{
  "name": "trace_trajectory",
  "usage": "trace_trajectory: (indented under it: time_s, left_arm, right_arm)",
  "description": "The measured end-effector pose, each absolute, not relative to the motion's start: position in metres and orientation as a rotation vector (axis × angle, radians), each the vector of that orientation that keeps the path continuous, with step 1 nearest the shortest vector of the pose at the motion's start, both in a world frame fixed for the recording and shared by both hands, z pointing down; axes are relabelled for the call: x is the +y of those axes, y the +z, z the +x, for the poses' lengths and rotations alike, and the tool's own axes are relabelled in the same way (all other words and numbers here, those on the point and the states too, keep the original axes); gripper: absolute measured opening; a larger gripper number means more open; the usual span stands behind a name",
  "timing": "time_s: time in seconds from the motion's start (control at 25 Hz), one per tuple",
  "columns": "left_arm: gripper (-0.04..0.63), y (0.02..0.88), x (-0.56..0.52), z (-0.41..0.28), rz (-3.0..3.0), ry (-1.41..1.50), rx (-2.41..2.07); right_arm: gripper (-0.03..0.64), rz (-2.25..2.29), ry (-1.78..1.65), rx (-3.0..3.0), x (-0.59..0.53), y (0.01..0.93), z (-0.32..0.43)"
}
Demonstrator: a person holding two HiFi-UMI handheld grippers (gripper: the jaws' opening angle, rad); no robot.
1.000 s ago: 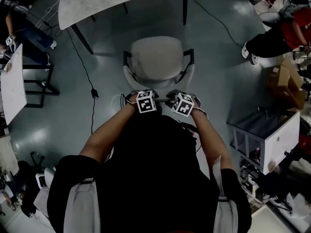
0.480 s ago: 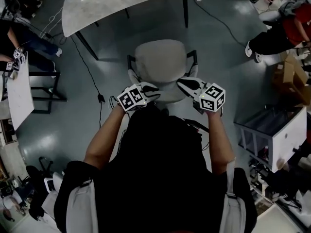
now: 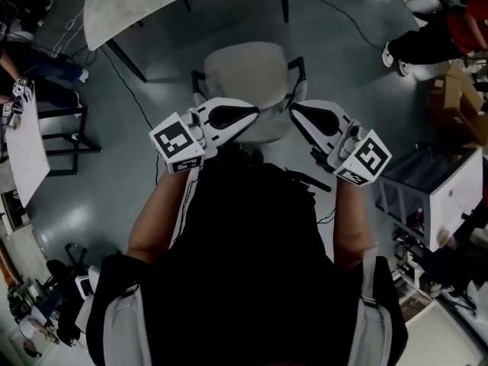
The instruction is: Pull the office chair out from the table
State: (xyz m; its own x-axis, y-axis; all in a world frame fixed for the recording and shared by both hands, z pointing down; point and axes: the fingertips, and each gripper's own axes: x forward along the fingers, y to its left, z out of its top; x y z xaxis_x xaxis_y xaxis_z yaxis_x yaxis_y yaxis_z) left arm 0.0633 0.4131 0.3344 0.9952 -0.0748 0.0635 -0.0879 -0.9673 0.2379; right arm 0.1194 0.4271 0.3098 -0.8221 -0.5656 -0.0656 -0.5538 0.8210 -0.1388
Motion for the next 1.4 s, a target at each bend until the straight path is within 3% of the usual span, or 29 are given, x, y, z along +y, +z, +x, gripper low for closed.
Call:
trace_trajectory:
  time_s: [0.36,1.4]
  left_arm:
    - [0.012,0.284,0.437,0.072,2.904,-0.116,0.008]
    - [0.012,0.317,0.467,0.089,2.909,0.094,0.106]
  right_arm:
    - [0.020,-0.934,-0.229,2.916,0.434,0.319,0.124]
    - [0.020,-0.968,-0.177,2.929,0.451,0.324,0.129]
